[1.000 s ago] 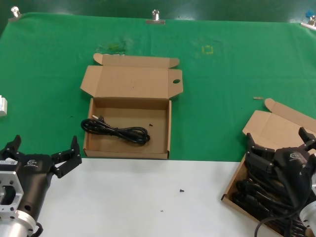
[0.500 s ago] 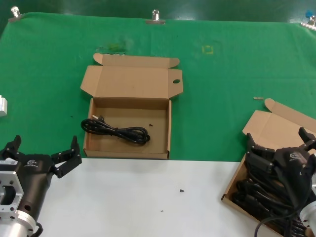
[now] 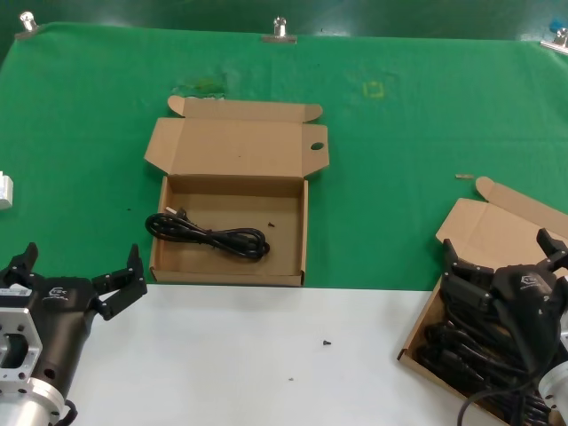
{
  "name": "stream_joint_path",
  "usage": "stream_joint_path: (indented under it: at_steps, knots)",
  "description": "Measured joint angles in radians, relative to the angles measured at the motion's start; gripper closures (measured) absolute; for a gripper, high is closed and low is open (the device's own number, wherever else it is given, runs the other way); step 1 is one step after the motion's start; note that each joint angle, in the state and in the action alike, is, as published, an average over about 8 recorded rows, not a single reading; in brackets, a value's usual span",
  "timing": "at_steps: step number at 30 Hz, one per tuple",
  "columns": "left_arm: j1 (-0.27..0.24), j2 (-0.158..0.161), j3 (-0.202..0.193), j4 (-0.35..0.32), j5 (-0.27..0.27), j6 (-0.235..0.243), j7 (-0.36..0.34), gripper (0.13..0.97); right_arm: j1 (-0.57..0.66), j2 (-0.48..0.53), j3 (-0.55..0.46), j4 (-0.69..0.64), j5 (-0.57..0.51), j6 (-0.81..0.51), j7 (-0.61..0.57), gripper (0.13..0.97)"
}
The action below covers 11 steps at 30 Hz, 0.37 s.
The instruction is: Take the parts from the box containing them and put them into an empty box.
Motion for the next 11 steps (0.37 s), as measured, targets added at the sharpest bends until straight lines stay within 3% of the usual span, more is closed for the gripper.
stream_joint_path:
  at_steps: [11]
  knots:
    - [0.000, 0.000, 0.000, 0.000, 0.000, 0.000, 0.000, 0.132, 0.000, 0.000, 0.000, 0.000, 0.000, 0.000, 0.000, 0.129]
